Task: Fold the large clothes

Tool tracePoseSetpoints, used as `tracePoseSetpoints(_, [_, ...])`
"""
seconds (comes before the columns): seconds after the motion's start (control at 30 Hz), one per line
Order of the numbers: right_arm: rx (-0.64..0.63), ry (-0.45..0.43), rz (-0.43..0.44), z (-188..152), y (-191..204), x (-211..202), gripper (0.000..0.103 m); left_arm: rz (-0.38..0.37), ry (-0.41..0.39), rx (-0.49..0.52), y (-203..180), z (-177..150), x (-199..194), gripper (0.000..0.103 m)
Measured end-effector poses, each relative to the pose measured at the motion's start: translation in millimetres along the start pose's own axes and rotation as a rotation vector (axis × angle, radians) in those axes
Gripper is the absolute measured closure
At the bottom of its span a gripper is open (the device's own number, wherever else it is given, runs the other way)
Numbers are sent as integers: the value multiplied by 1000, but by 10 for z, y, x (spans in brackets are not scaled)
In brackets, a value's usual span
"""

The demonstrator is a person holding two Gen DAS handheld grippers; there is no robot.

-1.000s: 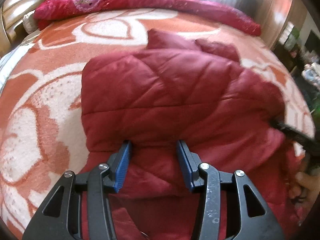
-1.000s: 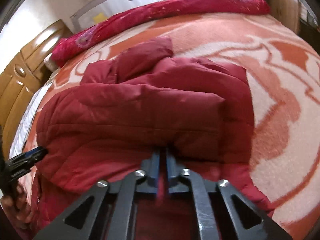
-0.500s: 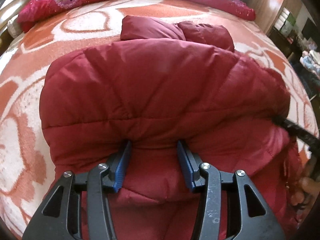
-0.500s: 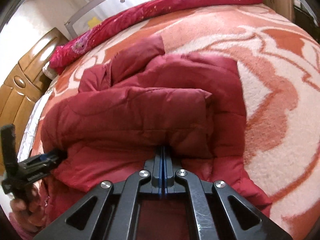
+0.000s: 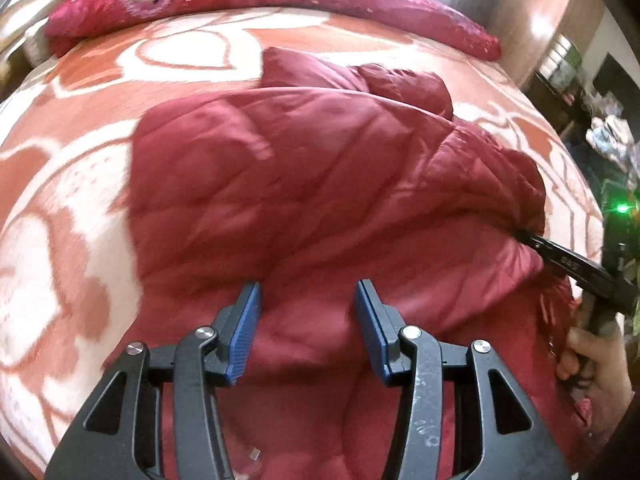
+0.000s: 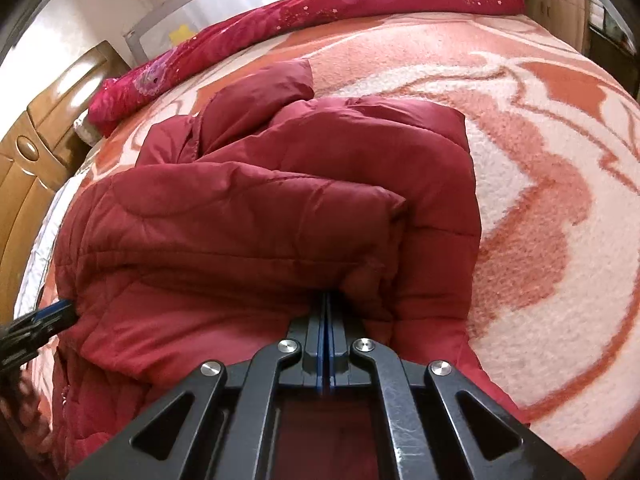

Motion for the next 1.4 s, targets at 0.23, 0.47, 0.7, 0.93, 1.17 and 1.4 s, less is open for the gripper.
tracePoseSetpoints(0.23, [39, 11, 13, 1, -31, -13, 103, 20, -38, -133, 451, -354, -599, 56])
tracePoseSetpoints(0.47, [64, 18, 12, 25, -21, -100, 103, 67, -50, -228, 883, -756, -1019, 56])
tracePoseSetpoints(0.7, [70, 3, 20, -21, 8, -358, 97, 85, -10, -248, 1087, -1042, -1062, 56])
tracePoseSetpoints(0.93, [68, -23, 94, -170, 45, -922, 51, 67, 44, -267, 1138, -1320, -1060, 50])
tracePoseSetpoints(1.17, [61, -30, 137, -572, -54, -1536, 43, 21, 47, -245, 1057, -1439, -1168, 46])
tracePoseSetpoints(1.4, [103, -20, 140, -1019, -311, -1956, 39, -33, 56, -252, 1022, -1537, -1281, 44])
Point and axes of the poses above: each gripper's, at about its wrist camera, not at the fingertips, and x roughly the way its jaws point, y to its left, z to its top, the point moved 3 cm from there along x, roughly the way its jaws point, and after that the axes turned 10 degrees about -y, right-handed, at the moved point
